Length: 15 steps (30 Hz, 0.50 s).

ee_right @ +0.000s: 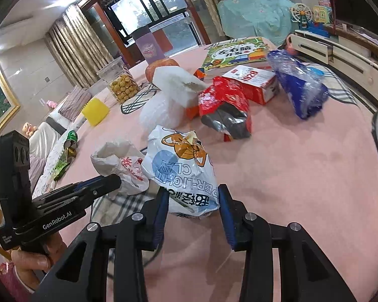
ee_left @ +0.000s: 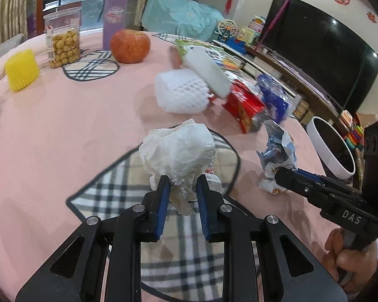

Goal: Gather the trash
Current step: 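Lift the white tissue with the left tool toward the bin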

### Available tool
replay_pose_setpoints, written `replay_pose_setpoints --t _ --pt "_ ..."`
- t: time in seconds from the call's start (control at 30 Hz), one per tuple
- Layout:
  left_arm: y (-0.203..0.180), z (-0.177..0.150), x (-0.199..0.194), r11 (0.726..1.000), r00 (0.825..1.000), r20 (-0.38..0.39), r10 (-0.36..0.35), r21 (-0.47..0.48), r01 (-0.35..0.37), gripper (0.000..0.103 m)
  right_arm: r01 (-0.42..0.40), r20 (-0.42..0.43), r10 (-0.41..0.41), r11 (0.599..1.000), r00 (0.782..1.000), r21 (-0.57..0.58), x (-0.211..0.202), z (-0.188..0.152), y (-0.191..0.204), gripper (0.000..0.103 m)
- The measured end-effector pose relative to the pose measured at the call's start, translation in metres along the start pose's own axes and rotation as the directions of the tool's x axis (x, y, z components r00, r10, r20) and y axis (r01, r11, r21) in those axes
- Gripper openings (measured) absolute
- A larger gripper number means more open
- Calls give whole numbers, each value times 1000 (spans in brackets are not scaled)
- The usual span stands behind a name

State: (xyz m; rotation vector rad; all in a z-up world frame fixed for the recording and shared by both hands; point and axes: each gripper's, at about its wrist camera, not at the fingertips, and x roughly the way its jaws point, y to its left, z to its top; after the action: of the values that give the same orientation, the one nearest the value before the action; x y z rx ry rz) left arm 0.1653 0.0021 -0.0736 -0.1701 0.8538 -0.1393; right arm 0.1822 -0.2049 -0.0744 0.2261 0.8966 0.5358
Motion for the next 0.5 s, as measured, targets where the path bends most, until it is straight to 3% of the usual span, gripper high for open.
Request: replay_pose_setpoints --t 0.5 --pt "-56 -6 -3 994 997 -21 -73 86 75 20 68 50 -72 994 996 85 -49 -16 -45 39"
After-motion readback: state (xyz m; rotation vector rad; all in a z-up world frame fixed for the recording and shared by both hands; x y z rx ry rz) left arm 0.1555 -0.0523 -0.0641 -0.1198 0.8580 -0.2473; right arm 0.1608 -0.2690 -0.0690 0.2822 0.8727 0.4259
